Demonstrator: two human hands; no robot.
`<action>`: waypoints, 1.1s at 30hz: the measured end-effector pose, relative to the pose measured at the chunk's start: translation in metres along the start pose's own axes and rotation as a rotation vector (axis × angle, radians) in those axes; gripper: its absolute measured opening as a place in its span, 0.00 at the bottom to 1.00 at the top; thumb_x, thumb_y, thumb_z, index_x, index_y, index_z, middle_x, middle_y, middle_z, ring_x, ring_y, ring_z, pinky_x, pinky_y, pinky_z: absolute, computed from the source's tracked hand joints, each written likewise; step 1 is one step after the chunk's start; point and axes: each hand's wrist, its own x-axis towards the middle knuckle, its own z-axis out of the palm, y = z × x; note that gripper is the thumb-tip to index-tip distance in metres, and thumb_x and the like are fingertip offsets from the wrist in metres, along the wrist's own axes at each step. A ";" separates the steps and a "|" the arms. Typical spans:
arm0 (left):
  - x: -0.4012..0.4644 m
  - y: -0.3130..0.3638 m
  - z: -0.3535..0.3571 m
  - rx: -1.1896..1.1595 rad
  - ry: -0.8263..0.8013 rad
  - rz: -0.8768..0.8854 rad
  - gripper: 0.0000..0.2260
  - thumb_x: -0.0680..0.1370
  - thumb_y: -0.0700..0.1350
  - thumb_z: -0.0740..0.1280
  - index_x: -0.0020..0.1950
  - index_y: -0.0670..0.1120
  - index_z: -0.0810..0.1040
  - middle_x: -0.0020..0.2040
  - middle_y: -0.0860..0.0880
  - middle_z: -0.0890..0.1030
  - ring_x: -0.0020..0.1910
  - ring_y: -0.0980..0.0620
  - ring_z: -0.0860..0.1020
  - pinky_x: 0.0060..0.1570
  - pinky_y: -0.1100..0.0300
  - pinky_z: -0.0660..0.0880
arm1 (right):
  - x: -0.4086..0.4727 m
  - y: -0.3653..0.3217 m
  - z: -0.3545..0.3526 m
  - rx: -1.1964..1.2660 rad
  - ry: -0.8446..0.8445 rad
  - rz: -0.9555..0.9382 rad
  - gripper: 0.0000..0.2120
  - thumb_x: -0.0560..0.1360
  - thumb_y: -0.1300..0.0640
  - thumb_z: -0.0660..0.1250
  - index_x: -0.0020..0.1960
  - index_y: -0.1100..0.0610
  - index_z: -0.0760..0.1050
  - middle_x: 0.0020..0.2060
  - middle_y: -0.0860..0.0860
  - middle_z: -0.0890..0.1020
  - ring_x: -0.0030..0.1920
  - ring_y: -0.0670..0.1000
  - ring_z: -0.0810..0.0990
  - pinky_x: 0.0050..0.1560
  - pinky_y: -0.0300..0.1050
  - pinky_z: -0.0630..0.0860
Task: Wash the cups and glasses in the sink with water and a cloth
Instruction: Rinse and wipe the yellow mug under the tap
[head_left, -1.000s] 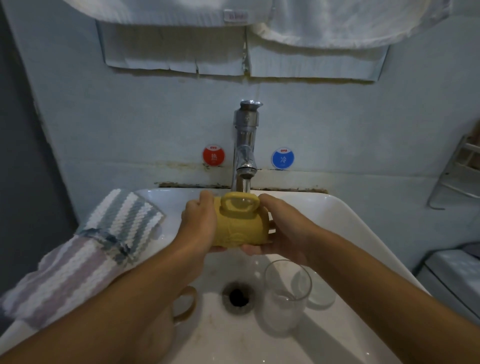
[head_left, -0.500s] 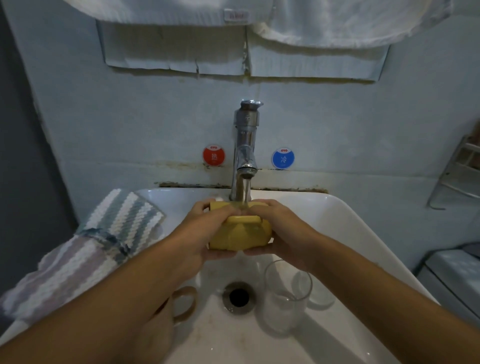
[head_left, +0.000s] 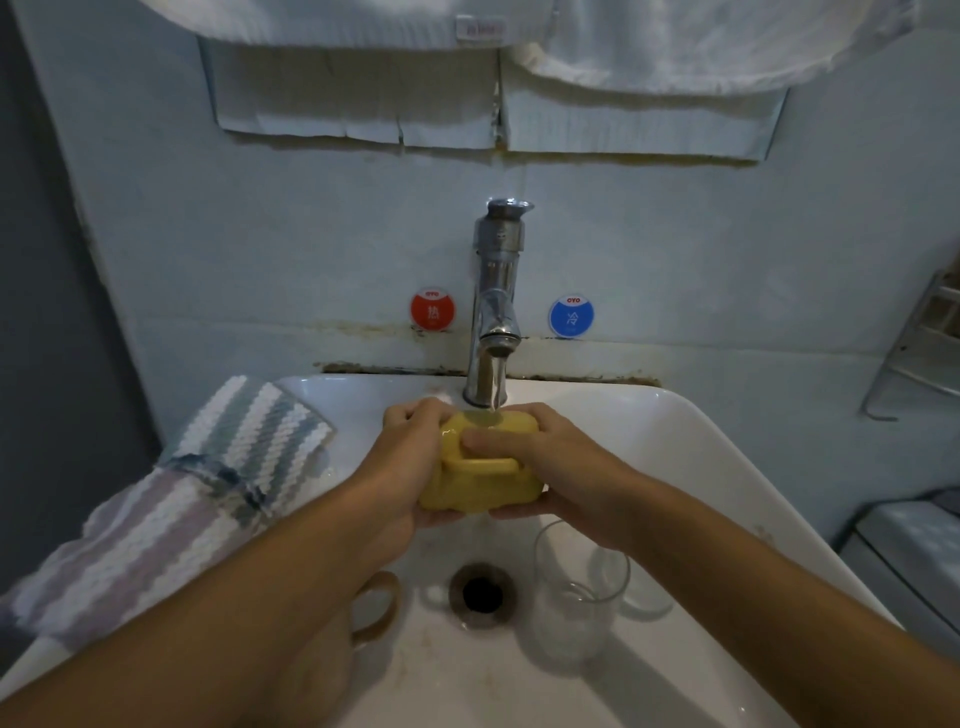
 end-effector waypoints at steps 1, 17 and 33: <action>0.001 0.000 0.000 0.000 0.009 0.005 0.12 0.82 0.56 0.58 0.63 0.54 0.68 0.57 0.44 0.75 0.53 0.42 0.78 0.43 0.48 0.82 | 0.000 0.000 0.000 -0.010 0.004 -0.010 0.27 0.71 0.44 0.75 0.65 0.46 0.67 0.58 0.50 0.76 0.56 0.55 0.80 0.50 0.52 0.83; -0.001 -0.003 0.004 0.076 -0.009 0.048 0.18 0.77 0.58 0.62 0.64 0.53 0.69 0.57 0.45 0.77 0.53 0.44 0.79 0.46 0.48 0.82 | -0.001 0.000 -0.001 0.004 0.024 0.001 0.23 0.73 0.42 0.71 0.64 0.47 0.69 0.58 0.51 0.76 0.55 0.55 0.80 0.48 0.52 0.84; -0.005 0.002 0.004 0.140 0.005 0.083 0.16 0.78 0.54 0.66 0.63 0.55 0.69 0.54 0.50 0.74 0.51 0.48 0.76 0.51 0.46 0.81 | -0.002 -0.003 0.003 0.034 0.088 -0.016 0.15 0.81 0.44 0.60 0.64 0.48 0.69 0.59 0.52 0.73 0.57 0.56 0.77 0.50 0.54 0.83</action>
